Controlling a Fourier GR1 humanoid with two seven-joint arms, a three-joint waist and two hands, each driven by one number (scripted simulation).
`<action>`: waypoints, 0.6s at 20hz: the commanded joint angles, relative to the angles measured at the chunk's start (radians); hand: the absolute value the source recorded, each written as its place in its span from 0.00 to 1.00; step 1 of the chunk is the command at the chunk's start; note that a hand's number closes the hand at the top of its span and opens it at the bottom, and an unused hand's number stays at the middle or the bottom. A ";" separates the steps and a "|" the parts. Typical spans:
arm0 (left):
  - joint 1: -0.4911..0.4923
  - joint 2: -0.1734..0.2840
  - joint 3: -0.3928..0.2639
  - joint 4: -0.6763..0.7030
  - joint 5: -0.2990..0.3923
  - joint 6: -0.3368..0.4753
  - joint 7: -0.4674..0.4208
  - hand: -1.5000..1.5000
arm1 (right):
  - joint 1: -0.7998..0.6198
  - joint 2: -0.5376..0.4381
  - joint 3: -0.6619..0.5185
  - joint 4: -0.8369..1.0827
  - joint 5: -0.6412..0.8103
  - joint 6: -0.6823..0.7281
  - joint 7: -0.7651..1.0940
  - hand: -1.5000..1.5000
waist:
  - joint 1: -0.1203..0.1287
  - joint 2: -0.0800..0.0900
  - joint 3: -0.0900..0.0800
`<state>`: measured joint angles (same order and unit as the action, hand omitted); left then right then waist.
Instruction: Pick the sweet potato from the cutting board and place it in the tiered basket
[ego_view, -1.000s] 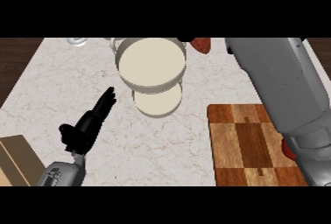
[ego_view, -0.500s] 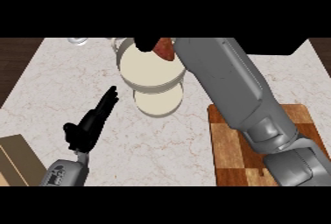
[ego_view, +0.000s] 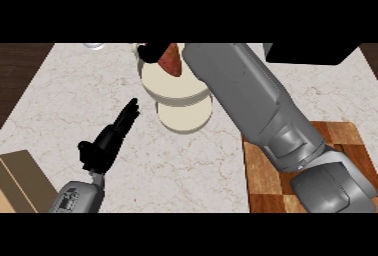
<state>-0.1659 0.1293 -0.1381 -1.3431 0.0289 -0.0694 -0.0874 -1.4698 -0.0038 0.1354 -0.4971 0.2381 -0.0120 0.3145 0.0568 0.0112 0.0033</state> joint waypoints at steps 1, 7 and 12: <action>-0.008 0.006 0.001 -0.044 0.021 -0.022 0.061 0.50 | -0.035 0.004 0.016 0.060 -0.128 0.002 0.040 1.00 | 0.023 0.001 -0.005; 0.059 0.035 0.028 -0.006 0.023 -0.042 -0.037 0.50 | 0.012 0.004 -0.061 0.074 -0.319 0.037 0.174 0.00 | 0.001 -0.005 -0.005; 0.024 -0.019 0.017 0.027 -0.008 0.008 -0.019 0.50 | -0.004 0.004 -0.040 0.035 -0.391 -0.080 0.175 0.00 | -0.025 -0.008 -0.004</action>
<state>-0.1580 0.1263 -0.1278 -1.3501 0.0316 -0.0786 -0.0796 -1.4913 0.0000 0.0885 -0.4328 -0.1031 -0.0314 0.4910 0.0533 0.0065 0.0015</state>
